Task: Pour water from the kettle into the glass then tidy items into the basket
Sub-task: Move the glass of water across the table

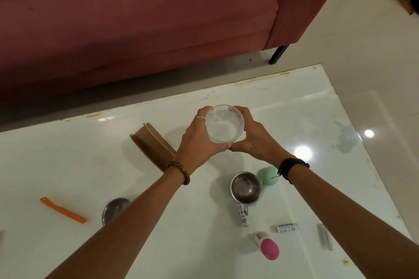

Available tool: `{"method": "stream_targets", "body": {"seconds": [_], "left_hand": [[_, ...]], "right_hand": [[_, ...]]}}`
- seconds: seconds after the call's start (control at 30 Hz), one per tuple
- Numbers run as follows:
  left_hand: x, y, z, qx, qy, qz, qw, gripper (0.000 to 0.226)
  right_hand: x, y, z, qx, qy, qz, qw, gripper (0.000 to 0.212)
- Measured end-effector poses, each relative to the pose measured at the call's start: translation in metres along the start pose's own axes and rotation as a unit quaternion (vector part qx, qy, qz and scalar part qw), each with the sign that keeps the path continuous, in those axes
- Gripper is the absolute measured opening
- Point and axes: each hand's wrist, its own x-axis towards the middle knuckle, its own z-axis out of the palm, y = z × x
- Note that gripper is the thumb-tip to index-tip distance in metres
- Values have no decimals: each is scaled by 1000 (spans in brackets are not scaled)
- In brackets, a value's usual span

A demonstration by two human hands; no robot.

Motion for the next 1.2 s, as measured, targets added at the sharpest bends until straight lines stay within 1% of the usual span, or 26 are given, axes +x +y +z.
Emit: {"method": "stream_targets", "body": {"seconds": [0.1, 0.23, 0.47, 0.7, 0.8, 0.87, 0.97, 1.03, 1.07, 1.1, 1.13, 1.2], "left_hand": [[1, -2, 3, 7, -19, 1, 1000, 86], [-1, -9, 2, -4, -24, 4, 1000, 87], [-4, -8, -2, 18, -42, 9, 999, 89], [-4, -2, 0, -11, -46, -10, 999, 90], [-9, 0, 2, -25, -40, -11, 999, 91], [-13, 3, 3, -26, -37, -20, 999, 93], [-21, 14, 2, 6, -31, -42, 999, 96], [-36, 21, -1, 22, 15, -36, 999, 89], [-46, 25, -6, 24, 44, -22, 998, 80], [-57, 28, -11, 16, 73, -3, 997, 68], [-70, 30, -17, -3, 94, 13, 996, 54], [-96, 30, -32, -47, 115, 35, 992, 29]], "right_hand": [[1, 3, 1, 6, -1, -1, 1000, 84], [3, 8, 3, 6, -10, 3, 1000, 84], [-2, 8, 8, 34, -9, 19, 999, 81], [-4, 3, 12, 48, 3, 33, 998, 83], [-7, 1, 14, 53, 4, 52, 997, 86], [-8, -4, 15, 34, 10, 69, 997, 92], [-16, -18, 18, 13, 36, 118, 992, 97], [-30, -35, 25, -11, 94, 174, 980, 87], [-39, -45, 30, -45, 133, 191, 972, 79], [-49, -55, 36, -82, 168, 187, 964, 71], [-60, -66, 44, -103, 198, 162, 961, 62], [-79, -92, 62, -76, 235, 99, 964, 43]]}}
